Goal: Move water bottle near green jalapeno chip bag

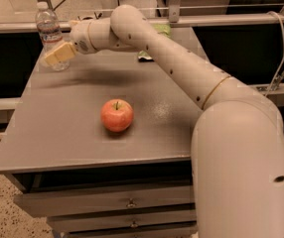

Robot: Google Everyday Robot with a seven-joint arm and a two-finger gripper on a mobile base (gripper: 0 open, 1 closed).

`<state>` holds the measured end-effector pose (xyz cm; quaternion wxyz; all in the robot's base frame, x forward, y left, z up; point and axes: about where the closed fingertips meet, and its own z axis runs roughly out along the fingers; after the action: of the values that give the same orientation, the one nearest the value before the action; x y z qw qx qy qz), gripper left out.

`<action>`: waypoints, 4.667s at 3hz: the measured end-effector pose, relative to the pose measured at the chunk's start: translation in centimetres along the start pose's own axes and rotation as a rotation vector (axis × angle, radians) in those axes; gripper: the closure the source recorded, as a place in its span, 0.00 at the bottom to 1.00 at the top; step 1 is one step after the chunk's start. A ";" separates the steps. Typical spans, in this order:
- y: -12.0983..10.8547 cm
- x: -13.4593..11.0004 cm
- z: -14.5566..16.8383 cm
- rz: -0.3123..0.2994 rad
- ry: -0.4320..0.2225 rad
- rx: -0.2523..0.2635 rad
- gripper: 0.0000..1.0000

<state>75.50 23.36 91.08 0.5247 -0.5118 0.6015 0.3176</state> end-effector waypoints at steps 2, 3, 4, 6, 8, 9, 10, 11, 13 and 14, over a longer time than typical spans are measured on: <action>1.2 -0.6 3.8 0.011 -0.048 -0.039 0.37; 0.6 -0.7 3.4 0.005 -0.055 -0.030 0.61; -1.1 -1.0 0.0 -0.012 -0.061 0.011 0.83; -5.1 1.2 -15.5 -0.012 0.023 0.203 1.00; -7.0 6.4 -31.2 0.050 0.141 0.432 1.00; -7.9 8.8 -35.7 0.077 0.147 0.510 1.00; -8.8 10.4 -37.6 0.091 0.111 0.558 1.00; -9.9 11.2 -37.7 0.089 0.064 0.580 1.00; -11.7 11.7 -36.1 0.089 0.024 0.567 0.85; -12.1 12.1 -35.4 0.101 0.026 0.556 0.54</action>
Offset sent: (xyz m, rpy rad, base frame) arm 0.0035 0.0483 -0.0037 0.0753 0.0077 0.0479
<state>77.07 -15.90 90.11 0.6206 -0.3218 0.6971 0.1595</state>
